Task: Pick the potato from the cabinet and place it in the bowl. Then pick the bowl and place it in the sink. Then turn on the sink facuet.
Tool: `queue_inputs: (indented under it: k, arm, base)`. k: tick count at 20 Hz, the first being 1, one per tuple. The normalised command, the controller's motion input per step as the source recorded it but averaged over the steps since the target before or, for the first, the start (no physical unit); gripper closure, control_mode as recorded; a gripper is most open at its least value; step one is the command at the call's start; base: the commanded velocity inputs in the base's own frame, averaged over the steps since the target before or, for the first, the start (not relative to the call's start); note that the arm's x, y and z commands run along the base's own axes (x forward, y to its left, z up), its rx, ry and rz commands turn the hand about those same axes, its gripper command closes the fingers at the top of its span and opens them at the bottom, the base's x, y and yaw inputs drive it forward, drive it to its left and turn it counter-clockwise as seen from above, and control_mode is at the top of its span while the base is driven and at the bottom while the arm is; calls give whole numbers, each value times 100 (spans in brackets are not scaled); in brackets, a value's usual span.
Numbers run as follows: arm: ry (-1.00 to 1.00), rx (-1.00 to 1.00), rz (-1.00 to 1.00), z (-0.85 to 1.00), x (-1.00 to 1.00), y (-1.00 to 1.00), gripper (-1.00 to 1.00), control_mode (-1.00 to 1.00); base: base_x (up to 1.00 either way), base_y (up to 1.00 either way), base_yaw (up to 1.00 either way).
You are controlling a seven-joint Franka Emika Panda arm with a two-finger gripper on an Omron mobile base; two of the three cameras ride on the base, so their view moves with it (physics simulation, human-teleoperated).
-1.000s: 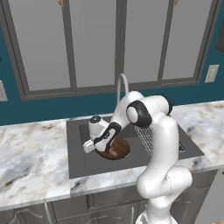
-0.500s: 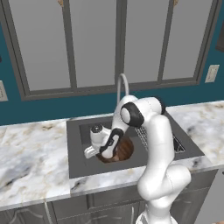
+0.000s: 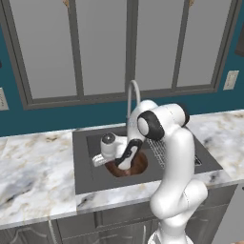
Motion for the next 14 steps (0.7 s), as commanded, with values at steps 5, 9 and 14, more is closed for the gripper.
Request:
queue_inputs:
  k: [5, 9, 14]
  arm:
    - [-8, 0, -5, 99, -13, 6, -100, -100]
    - [-14, 0, 0, 99, -57, 13, -100, -100]
    - [-11, 4, -1, 100, -68, 1, -100, -100]
  base:
    - [0, 0, 0]
    - [0, 0, 0]
    - [0, 0, 0]
